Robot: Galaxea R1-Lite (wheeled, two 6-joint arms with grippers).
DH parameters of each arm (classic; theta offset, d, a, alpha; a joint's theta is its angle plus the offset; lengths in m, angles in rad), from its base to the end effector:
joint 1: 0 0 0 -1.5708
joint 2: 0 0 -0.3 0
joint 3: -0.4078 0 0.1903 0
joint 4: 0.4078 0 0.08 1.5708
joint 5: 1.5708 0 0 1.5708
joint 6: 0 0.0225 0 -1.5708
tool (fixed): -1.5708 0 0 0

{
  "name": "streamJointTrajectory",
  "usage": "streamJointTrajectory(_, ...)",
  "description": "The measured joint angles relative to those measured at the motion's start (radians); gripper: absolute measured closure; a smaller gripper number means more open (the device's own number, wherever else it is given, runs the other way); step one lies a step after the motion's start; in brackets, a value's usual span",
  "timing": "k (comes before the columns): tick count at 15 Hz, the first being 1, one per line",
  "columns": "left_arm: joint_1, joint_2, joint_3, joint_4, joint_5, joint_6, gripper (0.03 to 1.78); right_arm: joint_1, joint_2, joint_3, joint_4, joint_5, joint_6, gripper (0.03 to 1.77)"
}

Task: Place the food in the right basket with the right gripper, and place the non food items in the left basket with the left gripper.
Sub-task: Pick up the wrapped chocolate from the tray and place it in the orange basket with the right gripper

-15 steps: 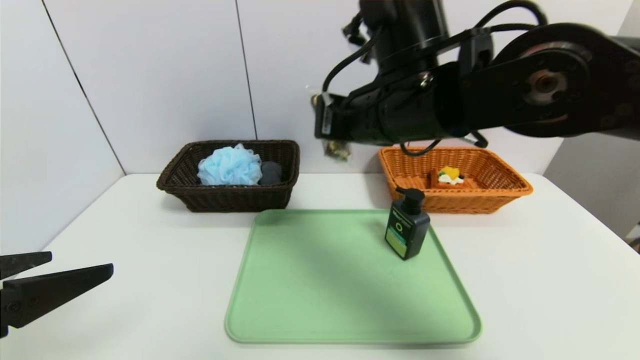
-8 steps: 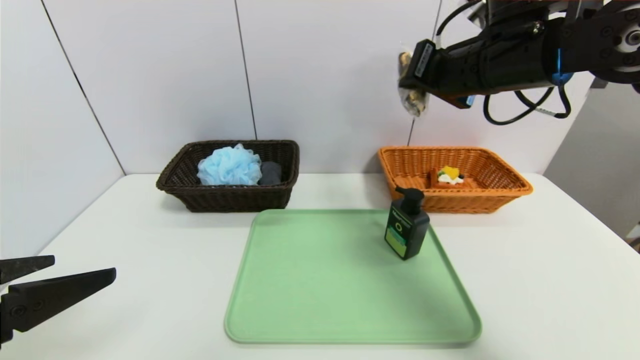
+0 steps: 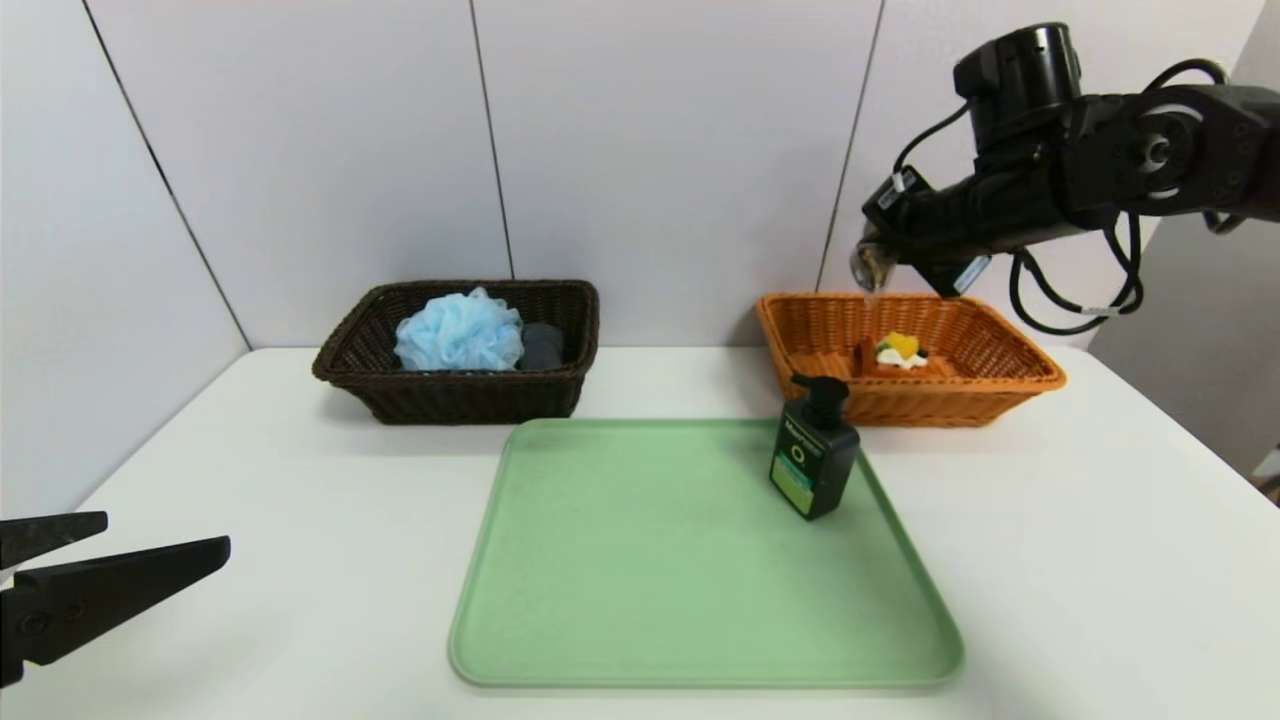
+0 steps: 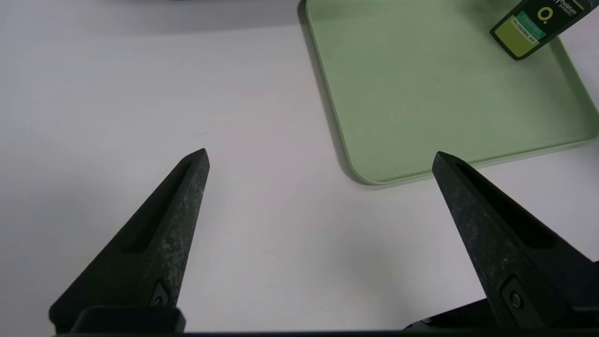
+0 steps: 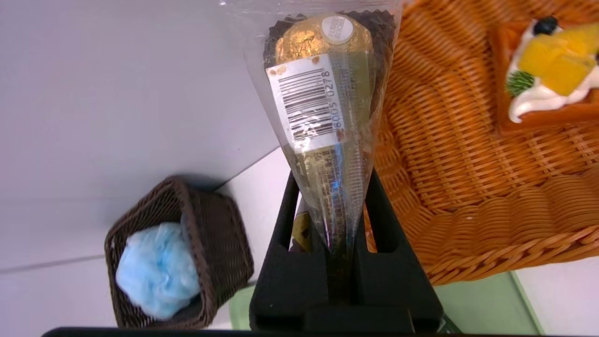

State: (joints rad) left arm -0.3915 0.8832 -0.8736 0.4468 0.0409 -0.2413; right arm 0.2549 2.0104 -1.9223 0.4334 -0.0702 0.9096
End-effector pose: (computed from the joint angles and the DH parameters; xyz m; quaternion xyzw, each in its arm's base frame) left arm 0.0715 -0.0285 0.2605 -0.0673 0.2398 -0.1421 0.9580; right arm 0.3847 0.0986 0.2802 0.3851 0.2677 -0.0317 0.8826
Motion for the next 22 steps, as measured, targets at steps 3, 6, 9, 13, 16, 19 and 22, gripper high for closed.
streamJointTrajectory(3, 0.000, 0.000, 0.001, 0.000, -0.004, 0.000, 0.12, -0.030, 0.064, -0.004, -0.004, 0.008, 0.041, 1.62)
streamJointTrajectory(6, 0.000, 0.000, 0.001, 0.001, -0.025, -0.001, 0.12, -0.055, 0.126, -0.014, -0.009, 0.053, 0.068, 1.62)
streamJointTrajectory(9, 0.000, -0.002, 0.000, 0.002, -0.023, 0.000, 0.12, -0.059, 0.172, -0.019, -0.021, 0.060, 0.067, 1.62)
streamJointTrajectory(13, 0.000, -0.002, 0.003, 0.002, -0.024, 0.002, 0.12, -0.063, 0.201, -0.024, -0.022, 0.087, 0.067, 1.62)
streamJointTrajectory(16, 0.000, 0.000, 0.005, 0.002, -0.026, 0.004, 0.12, -0.071, 0.212, -0.025, -0.022, 0.091, 0.066, 1.54)
streamJointTrajectory(19, 0.000, 0.000, 0.008, 0.002, -0.025, 0.002, 0.12, -0.073, 0.216, -0.025, -0.023, 0.091, 0.069, 1.08)
streamJointTrajectory(22, 0.000, -0.002, 0.011, 0.002, -0.024, 0.001, 0.12, -0.073, 0.223, -0.026, -0.022, 0.086, 0.070, 0.76)
